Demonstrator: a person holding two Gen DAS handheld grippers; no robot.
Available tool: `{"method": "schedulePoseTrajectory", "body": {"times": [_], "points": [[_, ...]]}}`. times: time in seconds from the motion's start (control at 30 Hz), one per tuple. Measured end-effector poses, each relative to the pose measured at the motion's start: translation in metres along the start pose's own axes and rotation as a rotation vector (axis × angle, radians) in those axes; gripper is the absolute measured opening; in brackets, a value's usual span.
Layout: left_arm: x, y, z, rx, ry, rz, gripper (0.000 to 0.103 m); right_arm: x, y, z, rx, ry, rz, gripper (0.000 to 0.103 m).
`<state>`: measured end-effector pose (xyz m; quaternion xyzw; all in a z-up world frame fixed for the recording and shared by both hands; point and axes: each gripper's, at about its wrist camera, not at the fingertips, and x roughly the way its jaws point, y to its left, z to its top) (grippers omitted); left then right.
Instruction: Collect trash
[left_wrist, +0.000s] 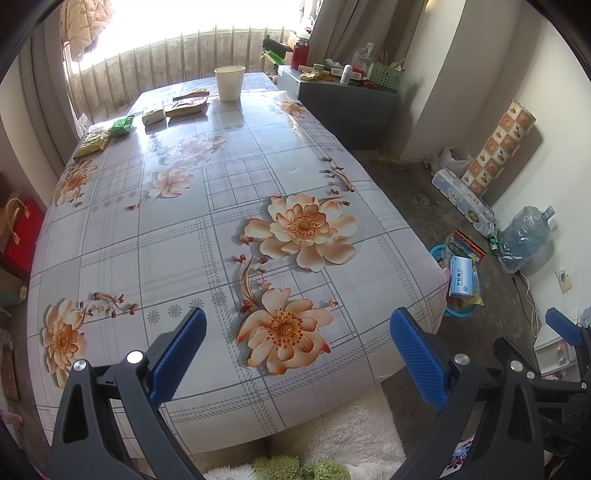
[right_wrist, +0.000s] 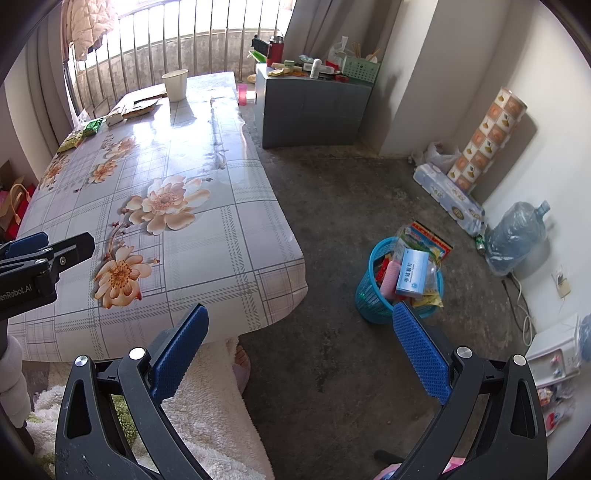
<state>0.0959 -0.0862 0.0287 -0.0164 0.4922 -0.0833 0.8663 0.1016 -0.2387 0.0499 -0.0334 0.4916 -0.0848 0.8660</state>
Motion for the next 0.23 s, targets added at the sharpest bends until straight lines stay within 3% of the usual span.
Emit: {"method": "schedulePoseTrajectory", "body": {"times": [0.23], "points": [[-0.0009, 0.001, 0.0009, 0.002, 0.003, -0.004, 0.098, -0.0001, -0.0001, 0.0002, 0.001, 0.0, 0.0, 0.096]]}}
